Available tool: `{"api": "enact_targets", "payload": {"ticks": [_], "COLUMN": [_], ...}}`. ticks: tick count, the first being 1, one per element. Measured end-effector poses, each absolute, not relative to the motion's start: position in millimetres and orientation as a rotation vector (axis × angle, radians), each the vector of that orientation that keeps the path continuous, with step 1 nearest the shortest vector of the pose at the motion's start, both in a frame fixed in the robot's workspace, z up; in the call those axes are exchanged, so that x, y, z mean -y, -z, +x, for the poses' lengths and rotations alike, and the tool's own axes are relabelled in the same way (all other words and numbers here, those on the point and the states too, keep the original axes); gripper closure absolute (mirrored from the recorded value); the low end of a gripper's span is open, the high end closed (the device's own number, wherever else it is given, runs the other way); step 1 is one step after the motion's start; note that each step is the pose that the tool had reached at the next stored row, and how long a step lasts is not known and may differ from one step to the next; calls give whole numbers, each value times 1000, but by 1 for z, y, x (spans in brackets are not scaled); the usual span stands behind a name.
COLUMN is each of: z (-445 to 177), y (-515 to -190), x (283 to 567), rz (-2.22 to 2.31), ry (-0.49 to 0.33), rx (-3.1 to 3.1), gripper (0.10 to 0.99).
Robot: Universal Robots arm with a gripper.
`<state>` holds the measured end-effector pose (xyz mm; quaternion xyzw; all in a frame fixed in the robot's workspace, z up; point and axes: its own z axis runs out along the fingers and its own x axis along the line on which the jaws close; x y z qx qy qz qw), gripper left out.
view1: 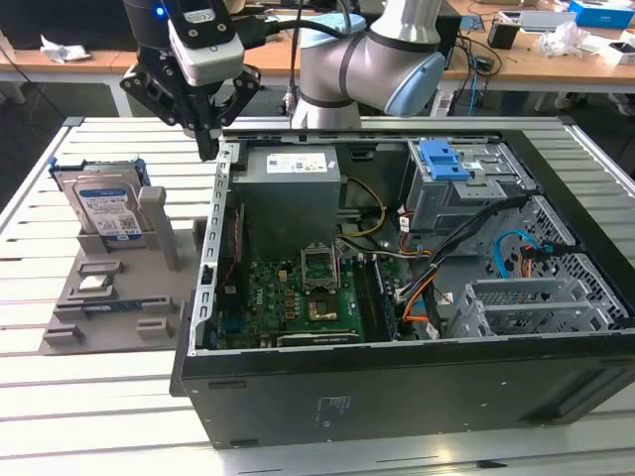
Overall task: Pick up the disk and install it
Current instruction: 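Reach for the disk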
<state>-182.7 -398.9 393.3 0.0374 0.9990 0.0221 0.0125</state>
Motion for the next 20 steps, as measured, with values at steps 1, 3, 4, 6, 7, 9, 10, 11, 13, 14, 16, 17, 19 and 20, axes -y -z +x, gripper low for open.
{"api": "enact_targets", "payload": {"ticks": [1, 3, 4, 6, 7, 9, 10, 11, 13, 14, 16, 17, 19, 20], "z": [-186, -189, -191, -194, -197, -201, -203, -205, -209, -211, -215, -218, -225, -228], "y": [-393, -393, -393, -393, -393, -393, -393, -393, -393, -393, -393, -393, -393, -393], "x": [399, 399, 399, 399, 399, 399, 399, 399, 399, 399, 399, 399, 399, 399], "rz": [117, 116, 117, 117, 117, 117, 117, 117, 117, 117, 117, 117, 117, 116], "ry": [-69, -69, -69, -69, -69, -69, -69, -69, -69, -69, -69, -69, -69, -69], "rx": [-3114, -3114, -3114, -3114, -3114, -3114, -3114, -3114, -3114, -3114, -3114, -3114, -3114, -3114], "gripper": [980, 980, 980, 980, 980, 980, 980, 980, 980, 980, 980, 980, 980, 980]}}
